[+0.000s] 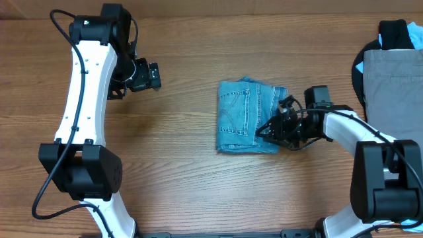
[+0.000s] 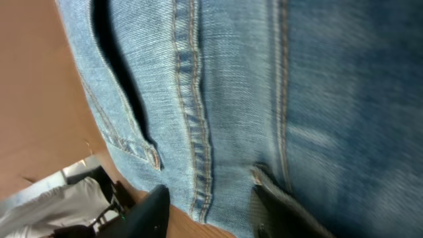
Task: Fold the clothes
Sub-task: 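Move the left gripper to the bundle's left edge, right gripper to its right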
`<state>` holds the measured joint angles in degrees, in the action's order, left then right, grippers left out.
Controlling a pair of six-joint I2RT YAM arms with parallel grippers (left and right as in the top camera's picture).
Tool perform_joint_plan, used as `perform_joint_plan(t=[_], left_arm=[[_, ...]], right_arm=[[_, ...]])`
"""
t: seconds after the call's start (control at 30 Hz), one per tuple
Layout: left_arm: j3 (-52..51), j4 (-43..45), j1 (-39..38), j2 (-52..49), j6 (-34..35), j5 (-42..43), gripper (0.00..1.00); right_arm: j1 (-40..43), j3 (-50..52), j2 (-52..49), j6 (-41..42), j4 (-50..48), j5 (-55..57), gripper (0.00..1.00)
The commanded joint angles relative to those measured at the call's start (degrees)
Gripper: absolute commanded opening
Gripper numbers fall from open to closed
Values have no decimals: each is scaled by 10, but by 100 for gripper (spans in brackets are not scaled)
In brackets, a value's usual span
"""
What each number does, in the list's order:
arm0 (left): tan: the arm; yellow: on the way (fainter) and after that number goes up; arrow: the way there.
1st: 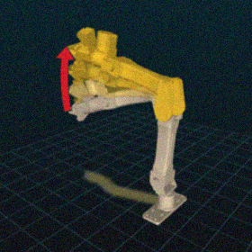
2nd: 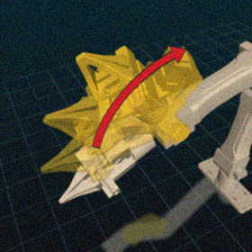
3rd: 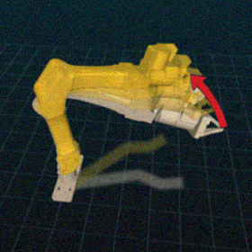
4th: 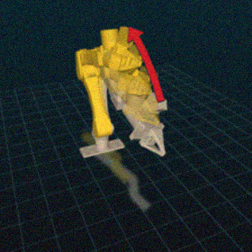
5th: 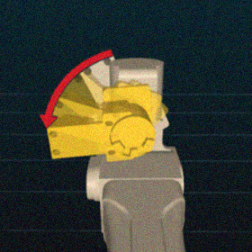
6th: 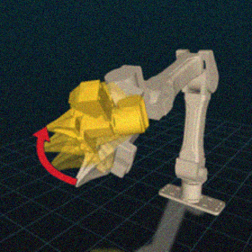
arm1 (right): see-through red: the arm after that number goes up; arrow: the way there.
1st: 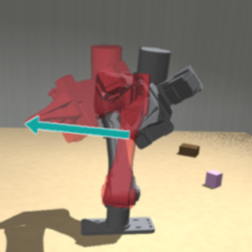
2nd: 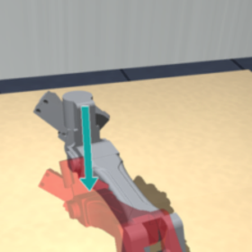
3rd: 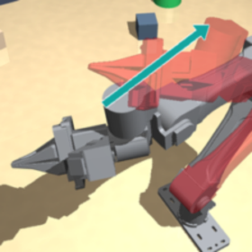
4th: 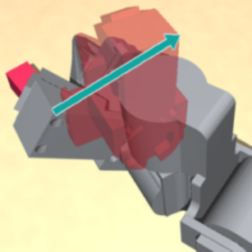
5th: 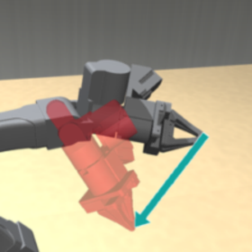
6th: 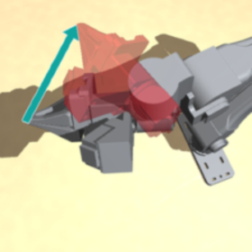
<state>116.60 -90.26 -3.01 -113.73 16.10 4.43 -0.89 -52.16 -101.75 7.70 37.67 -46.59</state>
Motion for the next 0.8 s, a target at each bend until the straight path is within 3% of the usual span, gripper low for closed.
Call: perform_joint_plan(t=[0.0, 0.1, 0.2, 0.33, 0.43, 0.47, 0.5, 0.53, 0.6, 0.77], left_arm=[[-3, -1, -4, 6, -13, 0, 100], [-3, -2, -4, 6, -13, 0, 100], [-3, -2, -4, 6, -14, 1, 100], [-3, -8, -5, 6, -14, 5, 100], [-3, -10, -4, 6, -43, 45, 100], [-3, -10, -5, 6, -54, 63, 100], [-3, -8, -6, 6, -69, 88, 100], [-3, -7, -8, 6, -82, 107, 100], [-3, -3, -14, 6, -103, 155, 100], [-5, -13, -46, 6, -104, 173, 100]], right_arm=[[40, 12, -6, 50, 20, 21, 26], [61, 7, 12, 55, 49, 33, 23], [67, -5, 55, 54, 80, 42, 27], [66, -35, 145, 57, 131, 45, 43], [66, -57, 221, 57, 171, 45, 61], [66, -61, 239, 57, 178, 45, 72], [66, -65, 270, 57, 186, 45, 93], [66, -66, 289, 58, 189, 45, 100], [66, -69, 354, 68, 193, 45, 100], [66, -69, 450, 104, 197, 109, 100]])
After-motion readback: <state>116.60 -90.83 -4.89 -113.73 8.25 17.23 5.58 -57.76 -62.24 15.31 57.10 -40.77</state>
